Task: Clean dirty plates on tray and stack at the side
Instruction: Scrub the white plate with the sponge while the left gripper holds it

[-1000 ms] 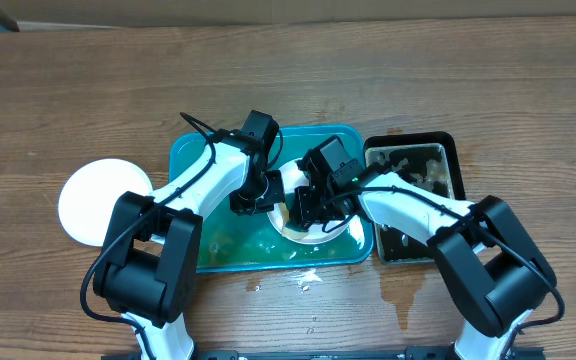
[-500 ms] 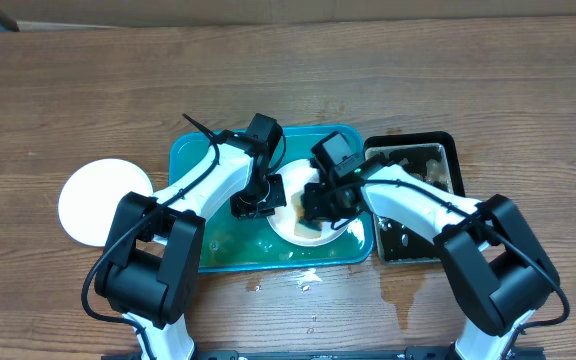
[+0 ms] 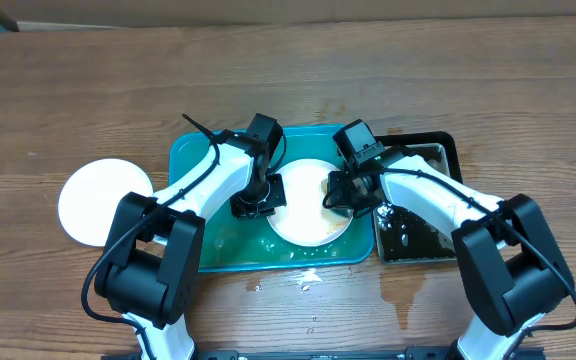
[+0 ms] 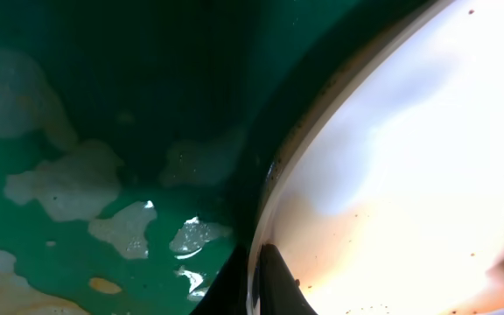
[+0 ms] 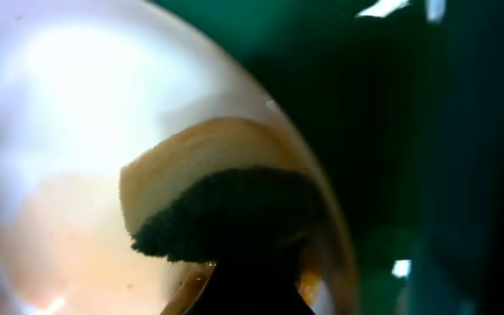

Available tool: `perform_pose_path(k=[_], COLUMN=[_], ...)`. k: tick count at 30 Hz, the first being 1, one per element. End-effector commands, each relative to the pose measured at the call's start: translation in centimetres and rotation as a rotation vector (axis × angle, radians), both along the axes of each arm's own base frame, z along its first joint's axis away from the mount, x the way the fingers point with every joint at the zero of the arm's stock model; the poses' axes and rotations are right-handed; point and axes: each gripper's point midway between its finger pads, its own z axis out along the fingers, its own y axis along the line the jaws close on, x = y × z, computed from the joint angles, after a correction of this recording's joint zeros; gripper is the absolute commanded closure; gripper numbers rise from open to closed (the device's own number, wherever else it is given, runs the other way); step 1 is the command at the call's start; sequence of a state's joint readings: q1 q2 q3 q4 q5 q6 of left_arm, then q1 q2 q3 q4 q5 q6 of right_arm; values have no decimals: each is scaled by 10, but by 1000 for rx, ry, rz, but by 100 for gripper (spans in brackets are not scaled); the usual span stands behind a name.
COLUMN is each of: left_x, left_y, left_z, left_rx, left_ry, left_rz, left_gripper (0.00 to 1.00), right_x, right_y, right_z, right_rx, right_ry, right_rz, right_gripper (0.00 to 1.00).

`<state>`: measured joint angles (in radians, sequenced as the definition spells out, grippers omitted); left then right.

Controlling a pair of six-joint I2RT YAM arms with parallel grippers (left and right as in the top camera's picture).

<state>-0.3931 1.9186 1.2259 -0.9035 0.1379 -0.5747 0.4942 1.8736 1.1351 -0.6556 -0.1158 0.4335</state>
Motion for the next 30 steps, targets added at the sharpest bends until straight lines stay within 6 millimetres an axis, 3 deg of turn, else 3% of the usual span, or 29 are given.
perform_pose_path(k=[1, 11, 22, 25, 30], left_x=[-5, -5, -6, -5, 2], left_y=[26, 26, 26, 27, 34], left_z=[-9, -9, -9, -8, 9], left_rx=[131, 128, 130, 129, 126], left_ry=[16, 17, 20, 18, 1], left_rz=[11, 11, 11, 14, 40], left_gripper=[96, 96, 96, 96, 96], right_x=[13, 29, 33, 29, 21], right_y=[-65, -67, -67, -78, -110], right_z=[-12, 31, 109, 117, 109], right_rx=[-287, -274, -167, -171, -219], right_ry=[-84, -216, -390, -389, -317], right_rz=[-80, -112, -152, -175, -236], right_gripper=[96, 96, 96, 96, 96])
